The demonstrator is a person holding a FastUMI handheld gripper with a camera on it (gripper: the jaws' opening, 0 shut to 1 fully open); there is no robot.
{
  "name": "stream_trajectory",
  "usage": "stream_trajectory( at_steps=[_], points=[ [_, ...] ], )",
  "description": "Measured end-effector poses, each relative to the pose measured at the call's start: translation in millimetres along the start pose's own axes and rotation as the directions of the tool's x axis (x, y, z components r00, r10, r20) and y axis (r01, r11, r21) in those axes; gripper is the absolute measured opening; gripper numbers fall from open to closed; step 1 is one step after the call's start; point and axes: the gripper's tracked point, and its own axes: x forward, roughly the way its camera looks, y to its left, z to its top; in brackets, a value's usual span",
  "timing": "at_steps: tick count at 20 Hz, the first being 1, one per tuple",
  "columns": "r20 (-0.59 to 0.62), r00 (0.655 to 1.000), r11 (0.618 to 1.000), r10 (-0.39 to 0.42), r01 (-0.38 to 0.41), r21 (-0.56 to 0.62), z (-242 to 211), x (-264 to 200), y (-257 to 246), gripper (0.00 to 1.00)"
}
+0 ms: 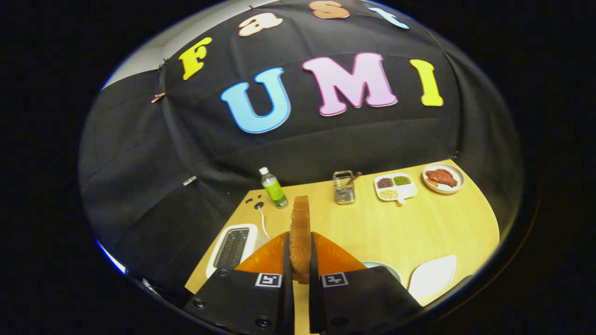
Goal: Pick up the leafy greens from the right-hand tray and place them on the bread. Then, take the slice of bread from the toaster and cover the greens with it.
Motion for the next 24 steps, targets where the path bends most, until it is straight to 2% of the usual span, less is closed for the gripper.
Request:
stream_trajectory(
  at_steps=[3,6,9,14,18,20,22,23,24],
  points=[
    [-0.034,0.997,0.994,-0.069,0.072,0.079,-34,-1,-46,0.17],
    [-0.082,0.994,0.987,-0.076,0.087,0.133,-78,5,-66,0.16],
    [-0.115,0.992,0.978,-0.059,0.081,0.194,-111,14,-67,0.16],
    [-0.101,0.994,0.932,-0.029,0.064,0.358,-129,35,-60,0.16],
    [-0.126,0.988,0.912,-0.087,0.13,0.389,-154,45,-84,0.16],
    [-0.149,0.979,0.91,-0.138,0.184,0.371,-168,45,-105,0.17],
    [-0.174,0.973,0.913,-0.151,0.205,0.352,-179,44,-119,0.17],
    [-0.191,0.969,0.917,-0.159,0.217,0.335,-184,45,-124,0.17],
    [-0.206,0.964,0.922,-0.17,0.229,0.311,-189,45,-129,0.22]
  ],
)
